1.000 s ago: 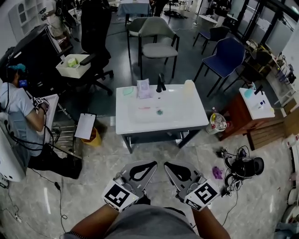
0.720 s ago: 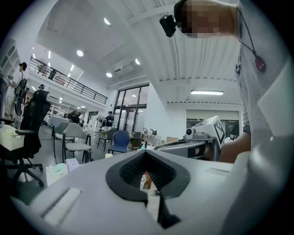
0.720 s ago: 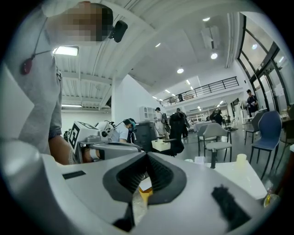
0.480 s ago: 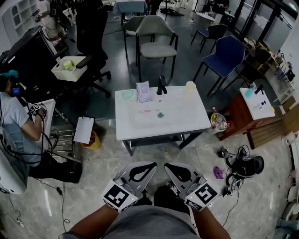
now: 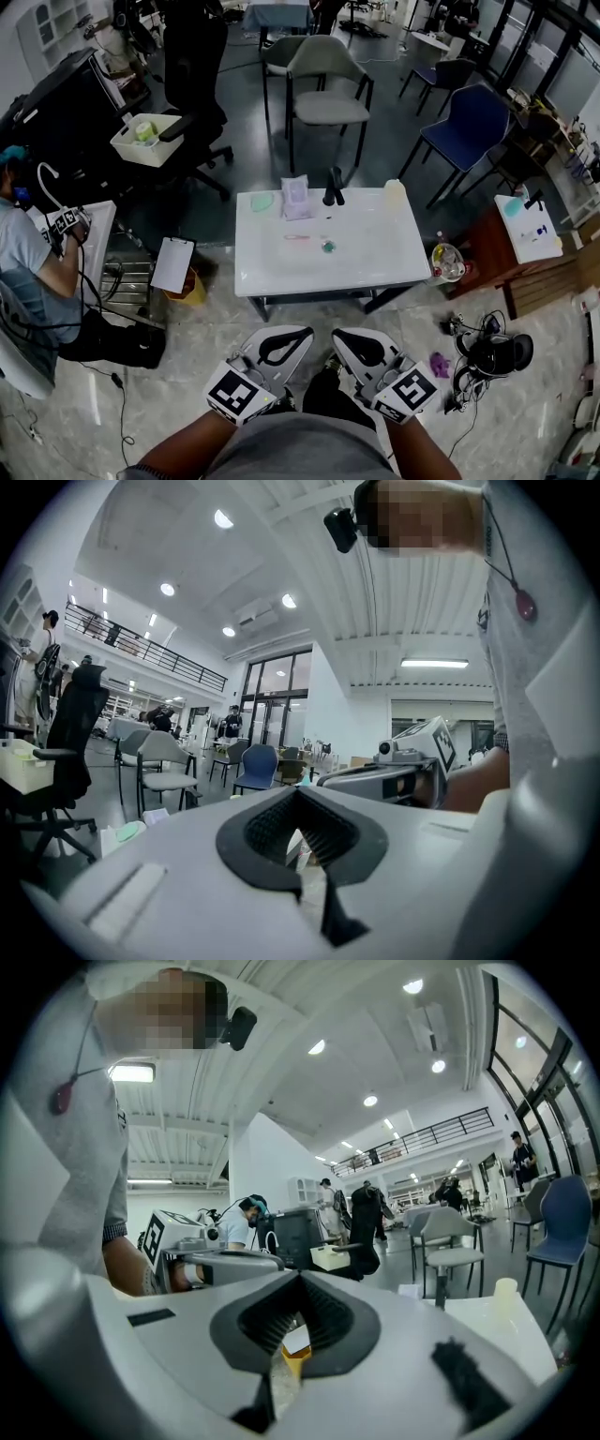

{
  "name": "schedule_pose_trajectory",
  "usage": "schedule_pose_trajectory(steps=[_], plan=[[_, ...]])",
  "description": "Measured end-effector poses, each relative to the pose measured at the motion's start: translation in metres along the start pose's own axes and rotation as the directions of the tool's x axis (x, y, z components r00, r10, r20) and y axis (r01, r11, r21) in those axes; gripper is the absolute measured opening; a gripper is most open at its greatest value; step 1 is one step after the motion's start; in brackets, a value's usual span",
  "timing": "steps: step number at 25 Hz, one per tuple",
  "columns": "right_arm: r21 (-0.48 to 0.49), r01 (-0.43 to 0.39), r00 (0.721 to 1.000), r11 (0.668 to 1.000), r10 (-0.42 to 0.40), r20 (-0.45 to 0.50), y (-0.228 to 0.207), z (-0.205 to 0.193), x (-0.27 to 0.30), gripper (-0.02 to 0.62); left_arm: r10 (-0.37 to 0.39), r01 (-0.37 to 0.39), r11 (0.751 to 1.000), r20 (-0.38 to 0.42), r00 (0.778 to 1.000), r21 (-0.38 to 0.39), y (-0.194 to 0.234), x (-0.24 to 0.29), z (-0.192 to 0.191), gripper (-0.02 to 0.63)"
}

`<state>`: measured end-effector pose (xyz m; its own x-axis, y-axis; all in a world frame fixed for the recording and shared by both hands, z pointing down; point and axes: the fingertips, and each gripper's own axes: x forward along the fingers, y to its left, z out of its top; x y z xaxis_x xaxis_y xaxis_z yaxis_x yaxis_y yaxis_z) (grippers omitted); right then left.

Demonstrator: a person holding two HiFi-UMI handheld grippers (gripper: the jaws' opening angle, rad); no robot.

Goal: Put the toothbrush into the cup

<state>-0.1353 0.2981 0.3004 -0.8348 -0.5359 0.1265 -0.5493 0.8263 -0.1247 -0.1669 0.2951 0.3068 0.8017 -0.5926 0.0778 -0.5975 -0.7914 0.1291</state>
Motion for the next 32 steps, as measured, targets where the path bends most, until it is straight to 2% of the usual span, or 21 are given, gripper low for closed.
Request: schedule_pose_trajectory(steps=[3,7,11,16,20,22,24,29,32], plan=[[-0.004,-0.02,1.0,1.0,0.02,-0.013,-0.018,-0.001,0.007,0.012,0.024,-0.024,1.0,-0.011,1.0,-0.007,0.013,0.016,0.0,0.008],[-0.014,-0.049,0.998,0.999,0.048,-0.029,-0.045,0.0,0.012,0.012,0.041,-0.04,0.999,-0.023,0.999,0.035,0.028,0.041,-0.002,0.008],[-0.012,-0.07,0.997,0.997,0.07,-0.038,-0.078,0.001,0.014,0.012,0.074,-0.074,0.997,-0.041,0.996,0.002,0.04,0.071,0.001,0.008],[-0.012,-0.11,0.993,0.994,0.109,-0.043,-0.117,0.004,0.012,0.012,0.092,-0.09,0.995,-0.045,0.995,0.041,0.048,0.111,0.003,0.008],[-0.01,-0.14,0.989,0.99,0.14,-0.045,-0.144,0.003,0.008,0.012,0.121,-0.121,0.993,-0.067,0.99,0.01,0.051,0.138,0.002,0.008],[-0.003,-0.154,0.987,0.988,0.154,-0.041,-0.157,0.002,0.007,0.014,0.129,-0.127,0.991,-0.073,0.989,0.027,0.053,0.151,-0.002,0.008],[0.005,-0.17,0.985,0.985,0.17,-0.042,-0.168,-0.001,0.005,0.012,0.136,-0.133,0.99,-0.077,0.988,0.05,0.053,0.163,-0.005,0.008],[0.025,-0.195,0.979,0.98,0.196,-0.052,-0.19,-0.008,0.006,0.012,0.185,-0.183,0.983,-0.105,0.977,0.033,0.062,0.182,-0.011,0.008],[0.029,-0.195,0.979,0.98,0.196,-0.056,-0.203,-0.011,0.012,0.012,0.189,-0.186,0.982,-0.116,0.975,0.033,0.07,0.191,-0.014,0.008]])
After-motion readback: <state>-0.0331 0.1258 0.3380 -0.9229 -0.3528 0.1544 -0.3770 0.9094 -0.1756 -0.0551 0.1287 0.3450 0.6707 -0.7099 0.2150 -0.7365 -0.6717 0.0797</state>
